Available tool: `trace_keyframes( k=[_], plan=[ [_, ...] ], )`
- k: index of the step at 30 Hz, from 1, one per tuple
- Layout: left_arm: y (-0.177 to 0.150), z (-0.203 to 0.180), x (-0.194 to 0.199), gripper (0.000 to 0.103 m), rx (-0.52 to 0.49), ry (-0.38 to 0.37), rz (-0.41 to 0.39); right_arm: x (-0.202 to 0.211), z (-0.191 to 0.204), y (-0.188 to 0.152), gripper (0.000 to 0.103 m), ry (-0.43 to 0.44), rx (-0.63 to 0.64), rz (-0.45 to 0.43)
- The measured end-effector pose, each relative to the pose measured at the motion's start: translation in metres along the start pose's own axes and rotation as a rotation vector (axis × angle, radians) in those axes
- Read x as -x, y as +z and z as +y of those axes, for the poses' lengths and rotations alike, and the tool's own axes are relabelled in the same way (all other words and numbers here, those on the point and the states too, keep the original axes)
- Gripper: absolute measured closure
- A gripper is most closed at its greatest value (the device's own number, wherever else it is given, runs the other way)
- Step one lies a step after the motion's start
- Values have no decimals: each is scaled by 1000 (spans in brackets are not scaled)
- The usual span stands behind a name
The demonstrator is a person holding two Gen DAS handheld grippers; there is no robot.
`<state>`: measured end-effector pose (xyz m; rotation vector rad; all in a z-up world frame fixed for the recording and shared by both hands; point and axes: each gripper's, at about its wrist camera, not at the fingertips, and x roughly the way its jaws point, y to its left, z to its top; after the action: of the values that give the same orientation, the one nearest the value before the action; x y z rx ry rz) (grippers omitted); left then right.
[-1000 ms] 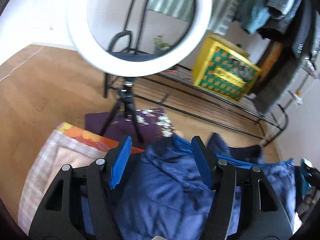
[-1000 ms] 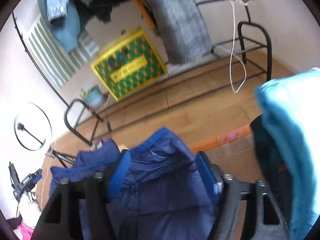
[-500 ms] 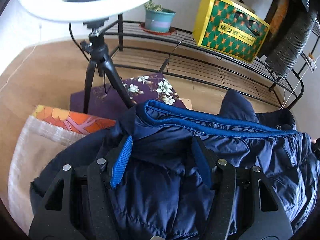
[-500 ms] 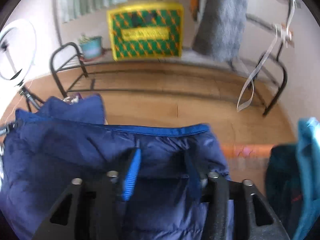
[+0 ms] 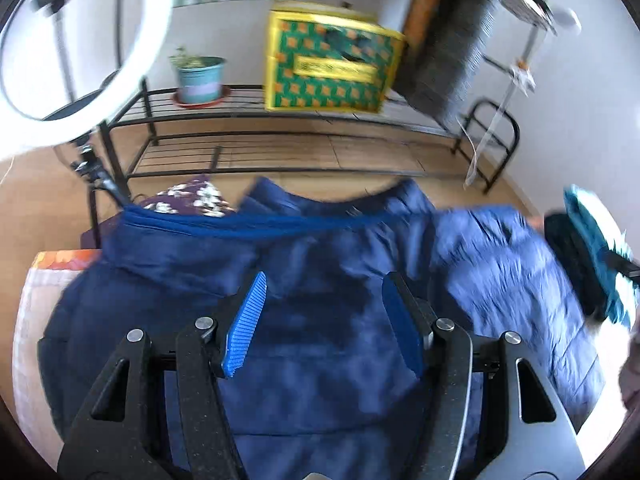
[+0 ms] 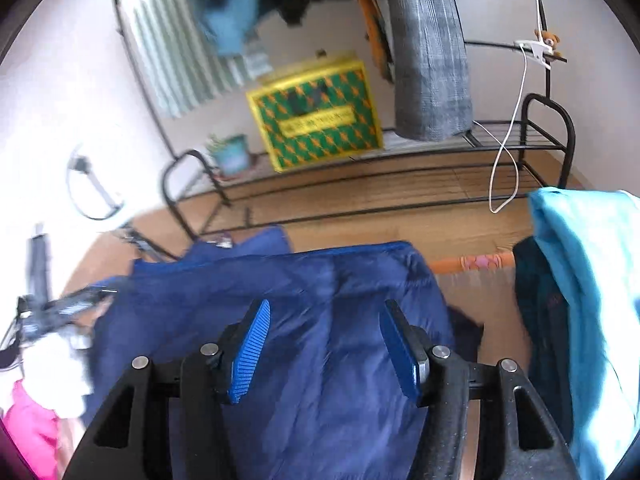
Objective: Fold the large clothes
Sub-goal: 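Open both grippers and release the folded jacket onto the bed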
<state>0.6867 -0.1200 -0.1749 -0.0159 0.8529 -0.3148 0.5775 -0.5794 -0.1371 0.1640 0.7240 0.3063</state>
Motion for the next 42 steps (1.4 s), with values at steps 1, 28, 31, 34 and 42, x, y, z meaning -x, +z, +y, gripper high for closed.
trace_keyframes(
  k=[1,28,31,34,42],
  plan=[
    [-2,-9,-8,39,-28,25,14,10,3,-6,43,12,4,-3],
    [-127,-54,41,39,38,90,79,281,17,-69,41,61,-76,-115],
    [-125,-53,66,40,92,75,86,313,25,-82,41,50,-68,-115],
    [-127,-64,108,40,52,70,44,338,30,-100,38,47,-67,-108],
    [-122,-64,239,40,-10,45,-12,386,29,-124,38,46,-74,-124]
  ],
)
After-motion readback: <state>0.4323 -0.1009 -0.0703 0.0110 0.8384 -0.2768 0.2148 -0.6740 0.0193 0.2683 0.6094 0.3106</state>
